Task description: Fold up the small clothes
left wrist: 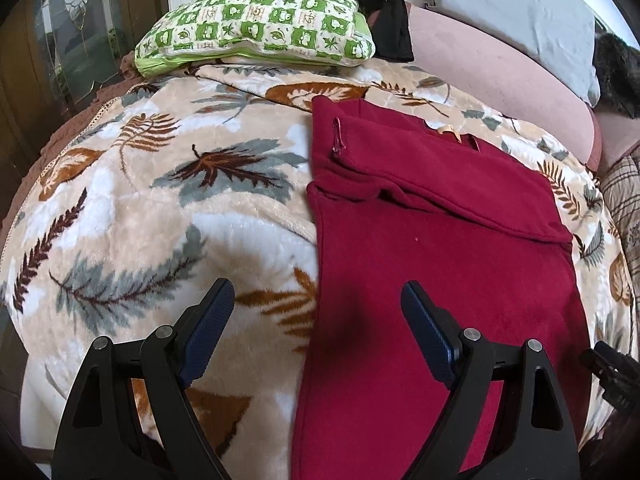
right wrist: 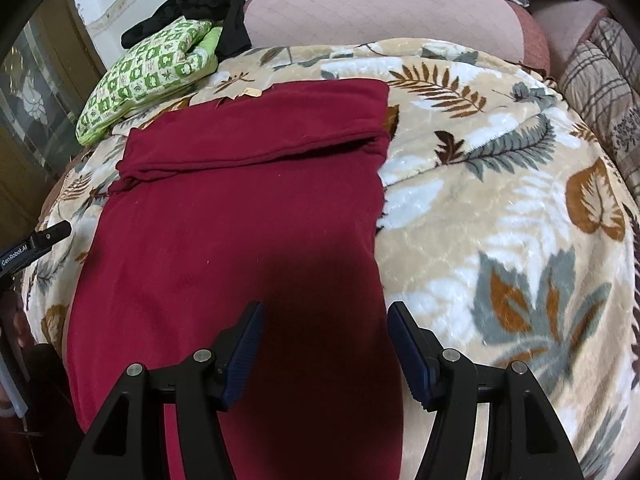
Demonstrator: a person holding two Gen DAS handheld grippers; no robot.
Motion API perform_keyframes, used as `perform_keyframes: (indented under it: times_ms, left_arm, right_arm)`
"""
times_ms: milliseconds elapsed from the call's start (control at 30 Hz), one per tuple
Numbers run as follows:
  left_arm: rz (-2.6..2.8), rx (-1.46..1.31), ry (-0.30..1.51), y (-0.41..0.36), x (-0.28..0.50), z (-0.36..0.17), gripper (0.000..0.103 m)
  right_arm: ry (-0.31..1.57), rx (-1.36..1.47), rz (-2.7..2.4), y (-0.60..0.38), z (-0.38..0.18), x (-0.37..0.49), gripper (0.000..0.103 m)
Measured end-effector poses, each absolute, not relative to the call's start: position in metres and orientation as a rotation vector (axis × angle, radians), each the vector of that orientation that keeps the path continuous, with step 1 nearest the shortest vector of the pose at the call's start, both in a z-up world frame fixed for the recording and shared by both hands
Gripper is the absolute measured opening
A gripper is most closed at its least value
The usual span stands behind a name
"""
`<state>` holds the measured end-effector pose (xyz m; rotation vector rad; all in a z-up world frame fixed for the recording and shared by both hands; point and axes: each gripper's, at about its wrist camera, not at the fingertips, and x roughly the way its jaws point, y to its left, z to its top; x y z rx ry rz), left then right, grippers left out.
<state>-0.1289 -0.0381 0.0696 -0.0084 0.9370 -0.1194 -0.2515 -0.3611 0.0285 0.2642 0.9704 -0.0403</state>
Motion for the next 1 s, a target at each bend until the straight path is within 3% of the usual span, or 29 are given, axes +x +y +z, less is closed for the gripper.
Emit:
perform_keyframes:
  times_ms: [1000]
  left_arm:
    - [-0.181,0.001,1.007,-0.022,-0.186,0.053,0.086]
  right_arm:
    - [0.995,0.296,-0.017,-0.355,0.026,-0.272,0.063]
